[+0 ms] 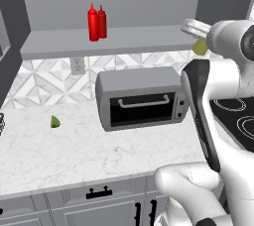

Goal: Put the shaker and condiment bottle from the counter next to their counterparts in the cabinet.

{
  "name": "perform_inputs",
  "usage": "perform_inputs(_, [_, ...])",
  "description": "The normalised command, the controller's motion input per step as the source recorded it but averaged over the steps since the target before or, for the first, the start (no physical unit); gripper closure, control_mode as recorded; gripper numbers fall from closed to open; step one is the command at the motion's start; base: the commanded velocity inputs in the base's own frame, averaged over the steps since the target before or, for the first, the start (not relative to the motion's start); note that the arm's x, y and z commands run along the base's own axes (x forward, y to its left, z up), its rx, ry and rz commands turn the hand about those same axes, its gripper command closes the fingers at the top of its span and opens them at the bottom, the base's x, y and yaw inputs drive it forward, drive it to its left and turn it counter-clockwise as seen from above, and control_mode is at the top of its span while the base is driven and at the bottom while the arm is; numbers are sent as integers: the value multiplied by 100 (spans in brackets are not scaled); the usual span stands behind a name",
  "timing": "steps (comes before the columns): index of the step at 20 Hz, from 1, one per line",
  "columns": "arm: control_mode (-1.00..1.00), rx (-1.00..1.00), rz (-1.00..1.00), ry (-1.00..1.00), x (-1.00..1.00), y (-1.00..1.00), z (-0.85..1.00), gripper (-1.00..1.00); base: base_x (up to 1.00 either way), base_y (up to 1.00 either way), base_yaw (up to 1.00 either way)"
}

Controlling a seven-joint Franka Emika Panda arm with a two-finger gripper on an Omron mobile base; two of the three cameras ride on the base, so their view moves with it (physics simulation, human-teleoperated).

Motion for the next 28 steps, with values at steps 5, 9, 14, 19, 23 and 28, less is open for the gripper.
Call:
perform_inputs(5, [-100,-9,0,0,30,-7,0,100,0,0,0])
perform_inputs(9, [-100,-8,0,0,55,-7,0,100,0,0,0])
perform_inputs(14, [-100,-8,0,0,56,-2,0,100,0,0,0])
perform_inputs(19, [-100,-7,-1,0,49,-8,0,100,0,0,0])
perform_inputs(23, [-100,-3,-1,10,21,-3,-17,100,0,0,0])
perform_inputs(28, [-100,0,0,16,18,1,-19,100,0,0,0])
